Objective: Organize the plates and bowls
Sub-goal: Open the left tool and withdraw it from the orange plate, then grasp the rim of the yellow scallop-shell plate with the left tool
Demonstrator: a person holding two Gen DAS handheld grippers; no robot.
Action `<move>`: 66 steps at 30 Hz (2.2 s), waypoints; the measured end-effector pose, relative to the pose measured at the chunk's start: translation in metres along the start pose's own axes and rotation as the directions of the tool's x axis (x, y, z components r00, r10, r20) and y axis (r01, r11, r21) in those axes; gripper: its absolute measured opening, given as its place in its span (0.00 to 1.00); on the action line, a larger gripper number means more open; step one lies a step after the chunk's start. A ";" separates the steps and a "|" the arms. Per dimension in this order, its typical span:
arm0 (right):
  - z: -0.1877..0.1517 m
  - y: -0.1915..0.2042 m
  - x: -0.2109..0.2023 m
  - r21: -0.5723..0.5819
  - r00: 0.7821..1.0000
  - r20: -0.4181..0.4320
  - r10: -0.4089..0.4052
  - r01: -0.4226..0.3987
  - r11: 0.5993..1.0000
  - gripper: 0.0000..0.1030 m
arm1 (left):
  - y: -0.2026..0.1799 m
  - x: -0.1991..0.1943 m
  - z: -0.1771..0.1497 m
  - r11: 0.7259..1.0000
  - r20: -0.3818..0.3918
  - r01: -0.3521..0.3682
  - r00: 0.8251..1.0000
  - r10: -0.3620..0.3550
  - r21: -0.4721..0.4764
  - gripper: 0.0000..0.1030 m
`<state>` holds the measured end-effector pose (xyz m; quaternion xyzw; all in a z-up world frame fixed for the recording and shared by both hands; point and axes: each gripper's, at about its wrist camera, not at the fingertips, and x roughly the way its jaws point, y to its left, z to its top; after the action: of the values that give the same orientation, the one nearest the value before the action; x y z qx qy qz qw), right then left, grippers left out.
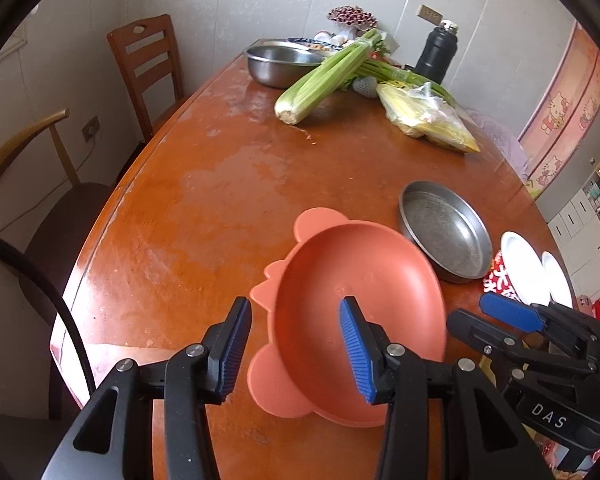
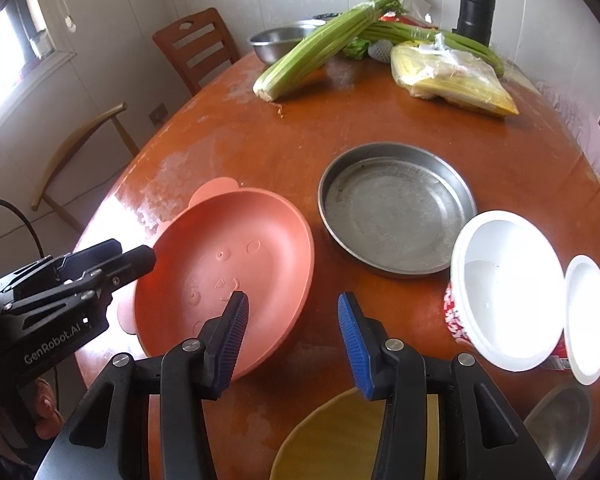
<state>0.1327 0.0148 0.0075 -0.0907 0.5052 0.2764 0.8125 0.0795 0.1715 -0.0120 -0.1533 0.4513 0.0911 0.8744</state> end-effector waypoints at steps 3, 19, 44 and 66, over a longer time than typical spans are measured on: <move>-0.001 -0.004 -0.009 0.003 1.000 0.024 -0.007 0.007 1.000 0.47 | -0.009 -0.005 -0.001 1.000 0.005 0.004 1.000 -0.004 0.016 0.45; -0.013 -0.045 -0.057 0.023 0.994 0.103 -0.038 0.036 0.999 0.48 | -0.059 -0.026 -0.011 0.996 0.042 0.030 0.999 -0.034 0.083 0.45; -0.059 -0.096 -0.067 -0.031 0.999 0.045 -0.004 0.005 1.000 0.48 | -0.112 -0.027 -0.058 0.992 -0.070 0.083 0.995 -0.076 0.100 0.45; -0.073 -0.091 -0.036 -0.153 1.000 -0.024 0.021 -0.024 0.988 0.48 | -0.134 -0.019 -0.115 0.991 -0.195 0.123 0.975 -0.110 0.060 0.45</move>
<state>0.1138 -0.1050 -0.0077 -0.1500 0.4924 0.3224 0.7944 0.0207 0.0057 -0.0346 -0.1561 0.5266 0.0082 0.8356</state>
